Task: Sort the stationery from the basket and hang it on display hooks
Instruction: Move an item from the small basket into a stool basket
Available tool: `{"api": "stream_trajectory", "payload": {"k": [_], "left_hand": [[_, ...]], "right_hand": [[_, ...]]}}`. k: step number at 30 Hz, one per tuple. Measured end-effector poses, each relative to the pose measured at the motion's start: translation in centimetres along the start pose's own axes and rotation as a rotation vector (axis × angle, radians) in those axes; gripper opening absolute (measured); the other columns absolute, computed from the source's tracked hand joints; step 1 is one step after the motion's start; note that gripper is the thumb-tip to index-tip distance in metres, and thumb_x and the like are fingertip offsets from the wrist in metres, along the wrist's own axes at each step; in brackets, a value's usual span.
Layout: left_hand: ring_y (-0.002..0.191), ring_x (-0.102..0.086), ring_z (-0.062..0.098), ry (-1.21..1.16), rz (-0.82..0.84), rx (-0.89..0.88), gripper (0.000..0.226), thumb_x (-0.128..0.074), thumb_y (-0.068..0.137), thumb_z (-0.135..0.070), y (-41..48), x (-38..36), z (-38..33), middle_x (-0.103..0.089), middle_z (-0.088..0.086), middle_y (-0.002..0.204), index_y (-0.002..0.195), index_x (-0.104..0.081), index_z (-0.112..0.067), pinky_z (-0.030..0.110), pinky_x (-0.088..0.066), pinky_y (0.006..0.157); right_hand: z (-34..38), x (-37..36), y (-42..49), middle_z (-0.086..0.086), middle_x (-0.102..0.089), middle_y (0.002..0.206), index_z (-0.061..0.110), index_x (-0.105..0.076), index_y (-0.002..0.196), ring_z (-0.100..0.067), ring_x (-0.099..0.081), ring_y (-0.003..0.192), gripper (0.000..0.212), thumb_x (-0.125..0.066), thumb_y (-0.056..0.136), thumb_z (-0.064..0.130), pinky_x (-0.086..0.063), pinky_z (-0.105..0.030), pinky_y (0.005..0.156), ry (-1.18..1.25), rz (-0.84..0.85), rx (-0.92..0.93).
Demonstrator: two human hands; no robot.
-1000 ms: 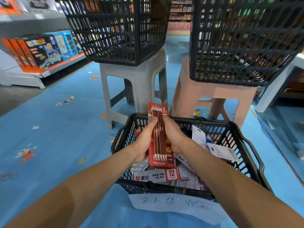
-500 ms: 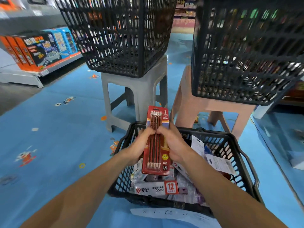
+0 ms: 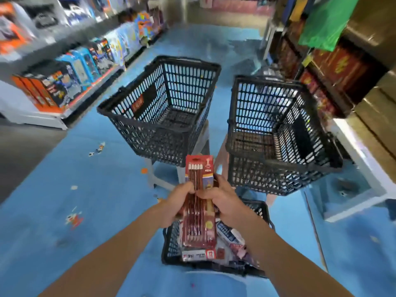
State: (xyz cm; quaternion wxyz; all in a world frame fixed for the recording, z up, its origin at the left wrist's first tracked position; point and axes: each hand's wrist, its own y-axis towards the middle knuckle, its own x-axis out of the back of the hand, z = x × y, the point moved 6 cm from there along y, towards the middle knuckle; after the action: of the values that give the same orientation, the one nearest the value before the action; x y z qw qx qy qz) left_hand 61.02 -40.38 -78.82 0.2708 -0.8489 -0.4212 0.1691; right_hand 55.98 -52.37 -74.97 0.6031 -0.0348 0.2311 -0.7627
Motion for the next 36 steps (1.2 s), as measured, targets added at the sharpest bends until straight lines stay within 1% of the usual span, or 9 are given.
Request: {"api": "stream_trajectory", "payload": {"k": [3, 7, 9, 12, 18, 24, 27, 31, 36], "left_hand": [[0.072, -0.063, 0.017, -0.024, 0.006, 0.055, 0.026, -0.046, 0.093, -0.039, -3.6, -1.2, -4.7, -0.070, 0.000, 0.077, 0.097, -0.060, -0.018, 0.030, -0.047, 0.066], [0.069, -0.059, 0.018, -0.062, 0.080, 0.037, 0.023, -0.046, 0.086, -0.030, -6.8, -3.3, -13.5, -0.063, 0.008, 0.087, 0.098, -0.057, -0.014, 0.023, -0.048, 0.054], [0.059, -0.052, 0.015, -0.025, 0.117, -0.002, 0.030, -0.050, 0.069, -0.033, -7.7, -4.0, -18.4, -0.057, 0.004, 0.074, 0.093, -0.052, -0.016, 0.025, -0.041, 0.053], [0.045, -0.041, 0.009, 0.027, 0.178, -0.059, 0.010, -0.049, 0.083, -0.024, -8.1, -5.9, -24.9, -0.043, -0.006, 0.056, 0.075, -0.044, -0.020, 0.027, -0.033, 0.054], [0.081, -0.062, 0.025, 0.087, 0.149, -0.130, 0.022, -0.062, 0.084, -0.024, -3.8, -10.1, -32.9, -0.066, 0.011, 0.090, 0.102, -0.061, -0.010, 0.041, -0.048, 0.082], [0.108, -0.070, 0.030, 0.129, 0.094, -0.062, 0.027, -0.053, 0.099, -0.014, 6.6, -14.0, -32.8, -0.076, 0.009, 0.113, 0.122, -0.068, -0.017, 0.046, -0.055, 0.089], [0.123, -0.061, 0.028, 0.170, 0.053, 0.069, 0.053, -0.064, 0.087, -0.027, 13.2, -14.9, -29.5, -0.064, 0.009, 0.137, 0.139, -0.056, -0.021, 0.047, -0.049, 0.099], [0.098, -0.069, 0.028, 0.212, -0.004, 0.164, 0.036, -0.046, 0.095, -0.001, 19.4, -15.5, -24.8, -0.075, 0.013, 0.109, 0.120, -0.068, -0.015, 0.036, -0.054, 0.074], [0.081, -0.070, 0.026, 0.248, -0.145, 0.325, 0.026, -0.043, 0.098, -0.007, 25.1, -14.7, -17.6, -0.072, 0.011, 0.093, 0.114, -0.064, -0.011, 0.027, -0.056, 0.055]], "right_hand": [[6.6, -1.2, -2.7, -0.023, -0.073, 0.109, 0.010, -0.060, 0.124, -0.039, -0.072, 0.098, 0.068, -0.075, 0.058, 0.002, -0.059, -0.054, 0.087, -0.051, -0.003, -0.047], [16.5, -0.8, -5.2, -0.012, -0.075, 0.092, 0.011, -0.056, 0.119, -0.029, -0.074, 0.083, 0.051, -0.072, 0.078, -0.014, -0.057, -0.040, 0.069, -0.074, 0.009, -0.028], [21.3, -0.1, -6.0, -0.011, -0.075, 0.089, 0.012, -0.057, 0.116, -0.028, -0.075, 0.078, 0.048, -0.071, 0.079, -0.017, -0.058, -0.038, 0.064, -0.077, 0.001, 0.014], [26.6, 2.2, -5.9, -0.016, -0.075, 0.106, 0.011, -0.052, 0.128, -0.034, -0.075, 0.091, 0.064, -0.081, 0.074, -0.010, -0.060, -0.049, 0.076, -0.073, -0.080, 0.075], [31.5, 8.4, -3.1, -0.018, -0.075, 0.108, -0.002, -0.066, 0.120, -0.037, -0.074, 0.095, 0.036, -0.074, 0.086, -0.001, -0.060, -0.043, 0.076, -0.033, -0.165, 0.092], [30.0, 16.4, 4.1, -0.012, -0.077, 0.105, 0.006, -0.068, 0.117, -0.029, -0.076, 0.093, 0.029, -0.075, 0.089, 0.004, -0.059, -0.036, 0.069, -0.049, -0.231, 0.020], [26.0, 19.9, 8.9, -0.007, -0.077, 0.107, 0.012, -0.069, 0.115, -0.028, -0.074, 0.098, 0.030, -0.078, 0.087, 0.010, -0.059, -0.046, 0.085, -0.091, -0.244, -0.067], [18.9, 22.7, 14.6, -0.005, -0.077, 0.107, 0.019, -0.071, 0.110, -0.027, -0.072, 0.102, 0.027, -0.077, 0.087, 0.007, -0.057, -0.045, 0.089, -0.098, -0.211, -0.210], [9.9, 23.8, 19.1, -0.010, -0.078, 0.104, 0.016, -0.072, 0.112, -0.028, -0.074, 0.097, 0.025, -0.069, 0.092, 0.002, -0.059, -0.044, 0.088, -0.082, -0.168, -0.384]]}}
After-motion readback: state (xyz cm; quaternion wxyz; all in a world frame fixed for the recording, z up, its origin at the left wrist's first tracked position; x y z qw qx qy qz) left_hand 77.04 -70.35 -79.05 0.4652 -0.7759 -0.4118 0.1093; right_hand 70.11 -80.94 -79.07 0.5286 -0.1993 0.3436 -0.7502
